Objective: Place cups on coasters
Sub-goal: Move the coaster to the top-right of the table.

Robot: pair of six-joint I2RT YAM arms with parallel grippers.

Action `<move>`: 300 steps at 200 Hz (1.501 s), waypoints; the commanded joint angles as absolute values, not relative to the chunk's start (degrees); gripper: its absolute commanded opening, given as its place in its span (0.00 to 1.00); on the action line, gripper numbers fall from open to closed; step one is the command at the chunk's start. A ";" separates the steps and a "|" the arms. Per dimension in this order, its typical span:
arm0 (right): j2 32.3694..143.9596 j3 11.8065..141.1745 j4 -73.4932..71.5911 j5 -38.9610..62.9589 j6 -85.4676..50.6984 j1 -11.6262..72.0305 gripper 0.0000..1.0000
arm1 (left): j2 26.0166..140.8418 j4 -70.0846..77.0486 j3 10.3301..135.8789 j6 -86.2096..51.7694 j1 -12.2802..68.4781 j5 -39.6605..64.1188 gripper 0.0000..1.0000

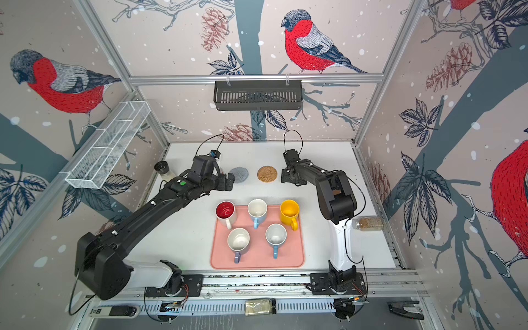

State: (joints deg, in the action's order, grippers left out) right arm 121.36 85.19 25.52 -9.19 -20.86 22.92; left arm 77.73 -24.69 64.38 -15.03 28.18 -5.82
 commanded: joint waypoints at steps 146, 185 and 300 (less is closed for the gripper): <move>95.73 62.94 19.90 -9.79 -24.03 8.62 1.00 | 93.32 -21.81 81.75 -16.40 31.80 -1.43 0.97; 91.42 54.84 18.92 -11.17 -25.43 4.13 1.00 | 95.77 -18.09 79.24 -18.51 33.66 0.47 0.97; 88.72 45.10 13.56 -7.73 -26.96 2.89 0.61 | 93.16 -18.77 76.41 -17.93 36.39 -3.31 0.97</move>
